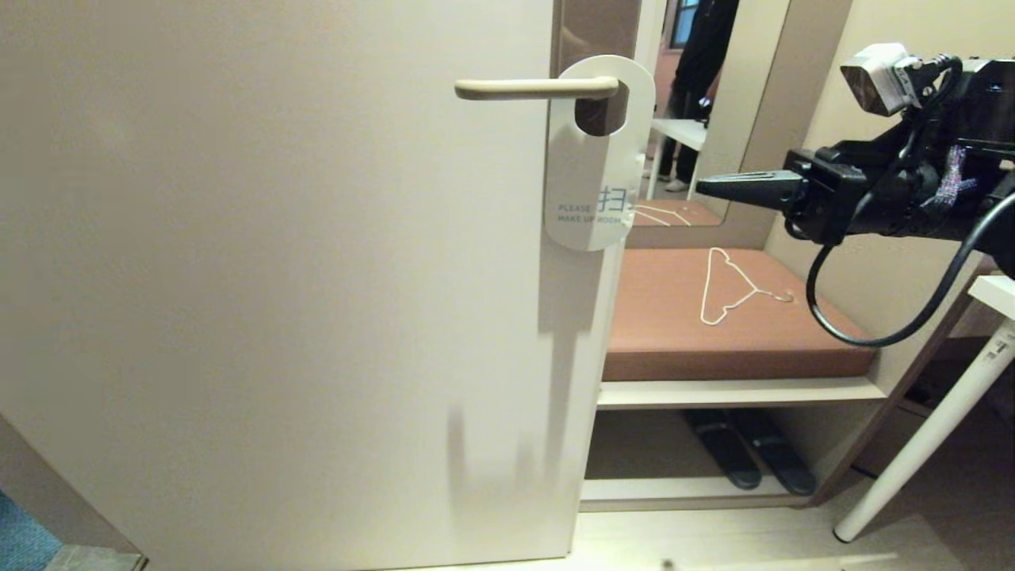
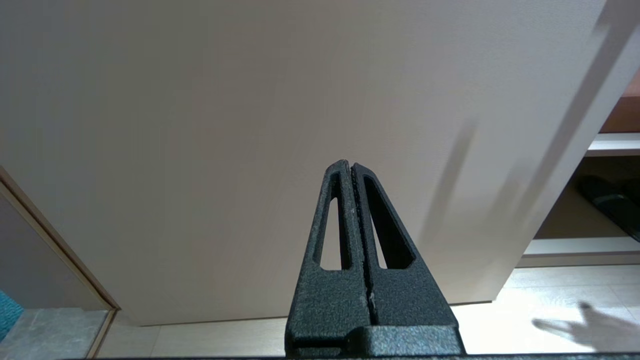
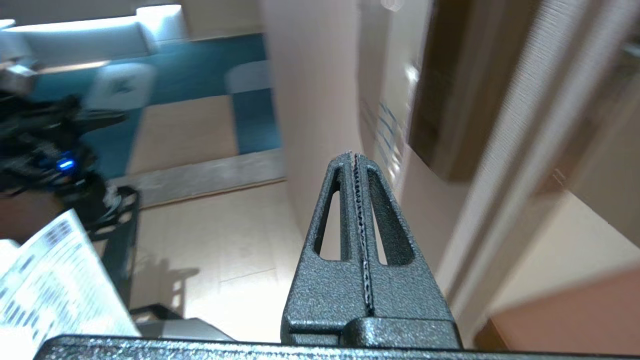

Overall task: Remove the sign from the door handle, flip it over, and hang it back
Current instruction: Take down the sign

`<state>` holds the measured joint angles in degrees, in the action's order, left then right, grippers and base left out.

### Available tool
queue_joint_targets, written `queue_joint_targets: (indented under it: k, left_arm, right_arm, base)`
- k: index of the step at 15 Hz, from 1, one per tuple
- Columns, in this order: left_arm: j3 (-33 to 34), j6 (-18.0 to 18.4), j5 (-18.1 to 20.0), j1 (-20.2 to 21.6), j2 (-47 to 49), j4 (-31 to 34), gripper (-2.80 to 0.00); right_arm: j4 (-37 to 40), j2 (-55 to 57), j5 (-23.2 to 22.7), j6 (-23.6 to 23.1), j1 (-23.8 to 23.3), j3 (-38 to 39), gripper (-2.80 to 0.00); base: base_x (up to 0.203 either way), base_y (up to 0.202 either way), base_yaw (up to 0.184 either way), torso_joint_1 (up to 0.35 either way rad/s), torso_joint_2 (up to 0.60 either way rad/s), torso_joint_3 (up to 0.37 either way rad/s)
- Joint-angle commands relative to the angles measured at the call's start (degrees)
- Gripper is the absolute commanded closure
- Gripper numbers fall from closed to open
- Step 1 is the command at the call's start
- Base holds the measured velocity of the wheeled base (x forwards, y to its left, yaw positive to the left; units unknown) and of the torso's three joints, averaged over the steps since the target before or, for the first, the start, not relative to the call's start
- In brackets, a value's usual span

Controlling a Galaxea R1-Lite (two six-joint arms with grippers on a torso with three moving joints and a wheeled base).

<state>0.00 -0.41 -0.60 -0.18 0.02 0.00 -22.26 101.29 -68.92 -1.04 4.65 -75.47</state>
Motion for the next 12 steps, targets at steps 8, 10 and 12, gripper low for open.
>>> queue_joint_targets:
  k: [8, 10, 12]
  left_arm:
    - [0.0, -0.02, -0.02, 0.01, -0.02, 0.0, 0.0]
    - [0.0, -0.02, -0.02, 0.01, -0.02, 0.0, 0.0]
    - [0.0, -0.02, -0.02, 0.01, -0.02, 0.0, 0.0]
  right_arm:
    - [-0.15, 7.33, -3.94, -1.0, 0.63, -6.07, 0.0]
    - [-0.15, 8.48, -3.94, -1.25, 0.7, -7.1, 0.0]
    - [-0.15, 8.99, -3.92, -1.25, 0.71, -7.41, 0.0]
  base:
    - [0.0, 0.0, 0.0, 0.0, 0.0, 0.0]
    - [0.0, 0.0, 0.0, 0.0, 0.0, 0.0]
    - [0.0, 0.0, 0.0, 0.0, 0.0, 0.0]
